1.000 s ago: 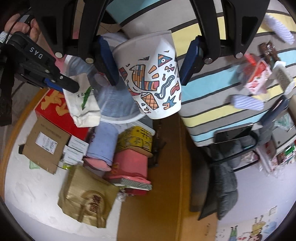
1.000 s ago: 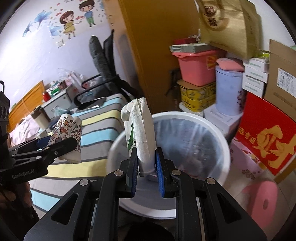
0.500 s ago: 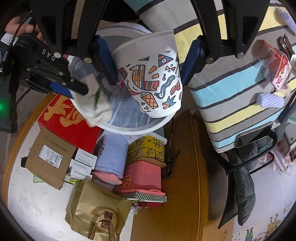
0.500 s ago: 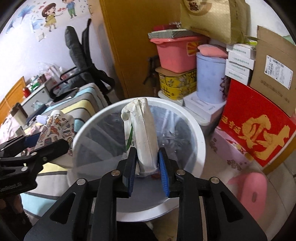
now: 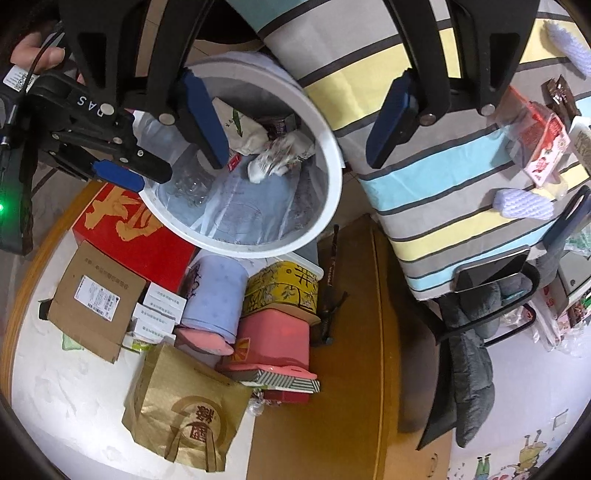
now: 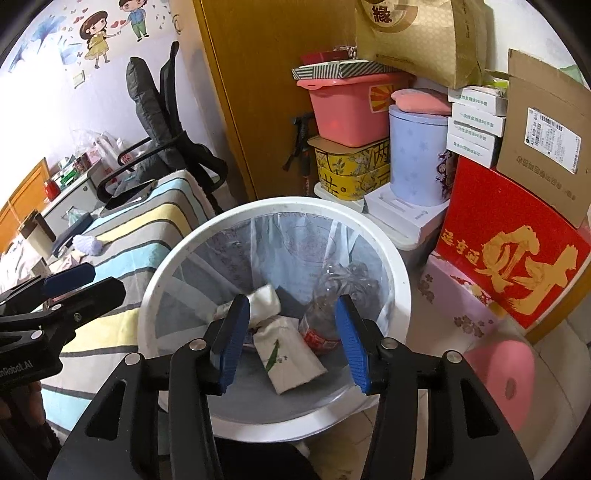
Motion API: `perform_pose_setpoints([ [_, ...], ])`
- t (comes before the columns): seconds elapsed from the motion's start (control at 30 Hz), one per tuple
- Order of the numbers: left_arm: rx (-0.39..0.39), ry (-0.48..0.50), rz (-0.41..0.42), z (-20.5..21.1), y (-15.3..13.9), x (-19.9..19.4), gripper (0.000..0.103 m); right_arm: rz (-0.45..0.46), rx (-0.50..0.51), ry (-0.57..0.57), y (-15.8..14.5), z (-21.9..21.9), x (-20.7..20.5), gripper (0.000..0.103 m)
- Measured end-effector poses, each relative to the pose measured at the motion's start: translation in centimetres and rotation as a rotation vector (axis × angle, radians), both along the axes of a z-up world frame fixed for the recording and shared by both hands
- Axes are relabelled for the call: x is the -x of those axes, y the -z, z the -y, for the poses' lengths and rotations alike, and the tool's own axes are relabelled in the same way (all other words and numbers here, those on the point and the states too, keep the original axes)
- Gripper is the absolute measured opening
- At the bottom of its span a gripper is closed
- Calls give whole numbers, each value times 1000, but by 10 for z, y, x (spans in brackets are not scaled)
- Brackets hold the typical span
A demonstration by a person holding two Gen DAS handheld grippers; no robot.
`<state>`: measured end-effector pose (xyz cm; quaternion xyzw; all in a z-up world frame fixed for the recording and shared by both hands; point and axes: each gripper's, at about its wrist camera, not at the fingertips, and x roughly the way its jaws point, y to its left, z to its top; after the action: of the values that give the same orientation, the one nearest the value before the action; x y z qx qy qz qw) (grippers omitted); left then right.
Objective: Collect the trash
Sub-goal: 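Move both tools over the bin and open them to drop the items, then move both tools back to the table toward the white foam net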
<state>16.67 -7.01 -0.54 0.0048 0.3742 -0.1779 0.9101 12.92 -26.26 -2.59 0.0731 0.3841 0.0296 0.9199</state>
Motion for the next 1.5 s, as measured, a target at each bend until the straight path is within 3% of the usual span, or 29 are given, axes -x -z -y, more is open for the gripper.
perform_pose_setpoints([
  [0.5,9,-146,54,-64,-11,27,79,65,-19,-60,-15,-32,10,51],
  [0.87,5,-336,66,-146,-13,56,80,74,-26,-187,-17,-85,11,51],
  [0.97,-48,-410,67,-167,-8,67,82,71,-26,-219,-17,-100,11,52],
  [1.07,-75,-485,30,-190,1,72,82,70,-29,-257,-16,-114,11,58],
  [1.2,-134,-577,-7,-215,14,79,82,64,-26,-308,-14,-137,10,59],
  [1.37,-67,-615,-67,-244,31,77,82,52,-18,-361,-11,-163,9,59],
  [1.5,-107,-641,-112,-251,46,65,82,42,-14,-383,-10,-177,7,59],
])
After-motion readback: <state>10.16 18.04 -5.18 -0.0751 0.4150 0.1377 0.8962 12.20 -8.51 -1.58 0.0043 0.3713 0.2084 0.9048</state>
